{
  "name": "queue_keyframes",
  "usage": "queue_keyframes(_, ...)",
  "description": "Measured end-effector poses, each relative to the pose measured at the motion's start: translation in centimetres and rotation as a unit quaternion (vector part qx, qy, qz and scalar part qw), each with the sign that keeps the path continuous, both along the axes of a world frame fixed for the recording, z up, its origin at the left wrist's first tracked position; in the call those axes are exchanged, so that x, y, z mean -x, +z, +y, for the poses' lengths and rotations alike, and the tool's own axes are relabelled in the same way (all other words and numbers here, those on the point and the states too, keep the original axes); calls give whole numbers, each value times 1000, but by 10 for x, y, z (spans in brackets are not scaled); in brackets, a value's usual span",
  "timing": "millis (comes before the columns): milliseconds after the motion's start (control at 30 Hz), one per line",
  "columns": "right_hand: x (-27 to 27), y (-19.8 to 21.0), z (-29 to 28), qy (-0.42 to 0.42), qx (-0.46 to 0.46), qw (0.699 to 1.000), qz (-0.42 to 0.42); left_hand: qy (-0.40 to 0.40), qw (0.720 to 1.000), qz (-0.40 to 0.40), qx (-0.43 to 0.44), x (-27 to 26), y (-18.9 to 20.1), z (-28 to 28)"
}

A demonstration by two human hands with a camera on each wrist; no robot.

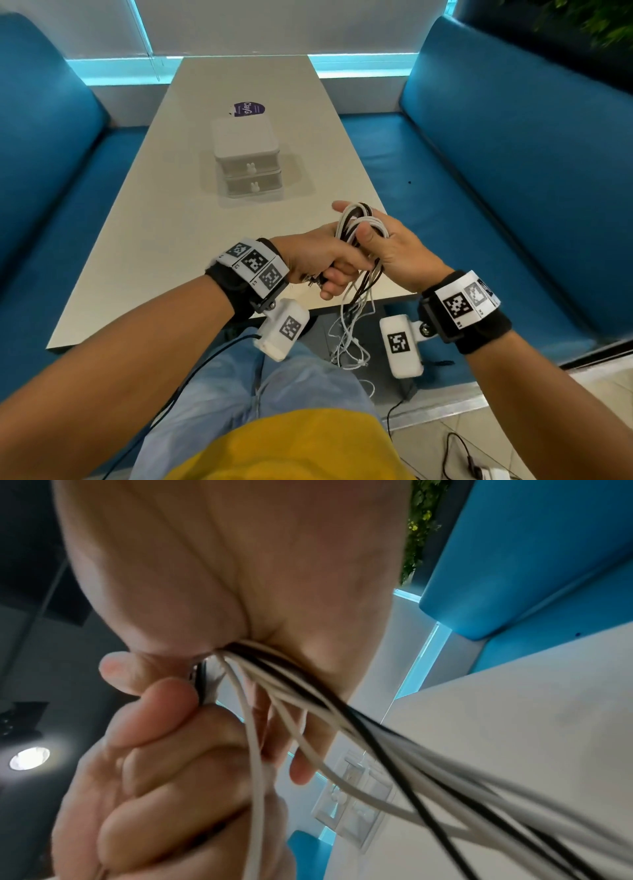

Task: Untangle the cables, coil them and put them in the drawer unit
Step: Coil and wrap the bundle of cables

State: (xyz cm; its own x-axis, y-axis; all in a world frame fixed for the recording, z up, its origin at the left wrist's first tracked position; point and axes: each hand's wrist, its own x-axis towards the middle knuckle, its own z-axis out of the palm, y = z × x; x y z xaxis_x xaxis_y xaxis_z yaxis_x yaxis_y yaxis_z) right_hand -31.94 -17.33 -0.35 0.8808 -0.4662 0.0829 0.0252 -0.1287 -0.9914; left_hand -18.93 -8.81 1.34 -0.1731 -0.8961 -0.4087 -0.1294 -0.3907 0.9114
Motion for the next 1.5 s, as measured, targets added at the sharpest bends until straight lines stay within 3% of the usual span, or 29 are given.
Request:
queue_keyframes(200, -5, 5, 14, 2, -98, 993, -63, -35, 999, -1, -6, 4, -6, 2)
queue_keyframes(367, -7, 6, 26, -47, -145, 985, -81, -45, 999, -23, -13, 8, -7, 2)
queue_keyframes(733, -15, 4, 39, -140, -25, 984, -105, -54, 996, -73, -12, 12, -2, 8)
queue_keyframes(900, -16, 2, 40, -183, -8, 977, -111, 9, 994, -104, -18, 11, 4, 7)
queue_keyframes(1000, -14, 3, 36, -204, -9, 972, -120, 60, 980, -189, -7, 11, -2, 7)
queue_keyframes(1100, -11, 2, 32, -212, -48, 968, -121, 103, 935, -337, 46, 13, -8, 11)
queue_keyframes(1167, -10, 0, 31, -206, -66, 968, -129, 133, 912, -373, 104, 12, -10, 11)
queue_keyframes(1367, -19, 3, 26, -208, -55, 968, -131, 140, 955, -143, 220, 21, 3, 7)
queue_keyframes(1500, -22, 2, 19, -237, 40, 970, -40, 120, 935, -177, 282, 27, 9, 2)
